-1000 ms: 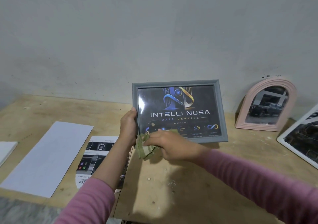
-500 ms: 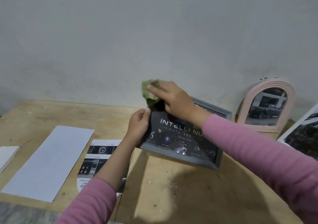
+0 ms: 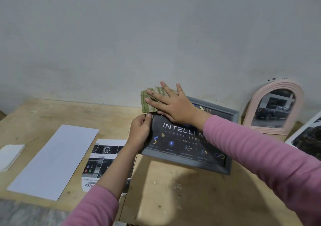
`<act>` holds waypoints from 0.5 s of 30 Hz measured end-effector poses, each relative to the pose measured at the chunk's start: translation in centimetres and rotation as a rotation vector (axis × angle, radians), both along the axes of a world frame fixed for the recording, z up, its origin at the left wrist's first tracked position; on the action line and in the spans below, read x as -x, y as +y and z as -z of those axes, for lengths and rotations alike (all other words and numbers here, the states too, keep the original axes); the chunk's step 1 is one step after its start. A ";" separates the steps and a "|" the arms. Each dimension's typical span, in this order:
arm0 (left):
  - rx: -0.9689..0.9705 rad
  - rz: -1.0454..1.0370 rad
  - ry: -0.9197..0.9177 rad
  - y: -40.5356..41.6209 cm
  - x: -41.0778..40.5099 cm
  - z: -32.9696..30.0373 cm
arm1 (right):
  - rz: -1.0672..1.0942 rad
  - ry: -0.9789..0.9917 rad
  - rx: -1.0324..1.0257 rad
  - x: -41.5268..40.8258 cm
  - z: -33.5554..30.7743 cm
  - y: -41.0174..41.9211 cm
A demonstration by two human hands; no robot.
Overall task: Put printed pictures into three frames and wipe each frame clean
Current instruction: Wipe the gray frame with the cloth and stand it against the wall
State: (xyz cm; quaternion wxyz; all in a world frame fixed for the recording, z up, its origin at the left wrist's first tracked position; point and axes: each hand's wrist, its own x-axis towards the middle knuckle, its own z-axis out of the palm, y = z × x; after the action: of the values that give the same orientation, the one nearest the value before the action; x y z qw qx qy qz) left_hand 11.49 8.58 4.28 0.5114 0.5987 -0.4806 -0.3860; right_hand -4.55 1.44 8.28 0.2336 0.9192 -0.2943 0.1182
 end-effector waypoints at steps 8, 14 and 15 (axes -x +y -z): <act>-0.040 -0.005 0.165 -0.4 -1.1 1.9 | 0.062 -0.035 -0.018 3.2 0.6 -0.4; -0.028 -0.065 0.236 -0.2 -1.8 1.6 | 0.103 -0.137 -0.269 7.1 1.7 -0.1; -0.032 -0.080 0.240 -0.1 -1.9 1.6 | 0.125 -0.152 -0.321 7.6 1.8 -0.1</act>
State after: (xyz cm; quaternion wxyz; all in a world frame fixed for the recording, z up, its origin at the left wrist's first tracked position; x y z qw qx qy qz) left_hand 13.38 8.48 2.64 0.5707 0.5748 -0.3856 -0.4419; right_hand -12.20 1.30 6.49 0.0681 0.9130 -0.3826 0.1241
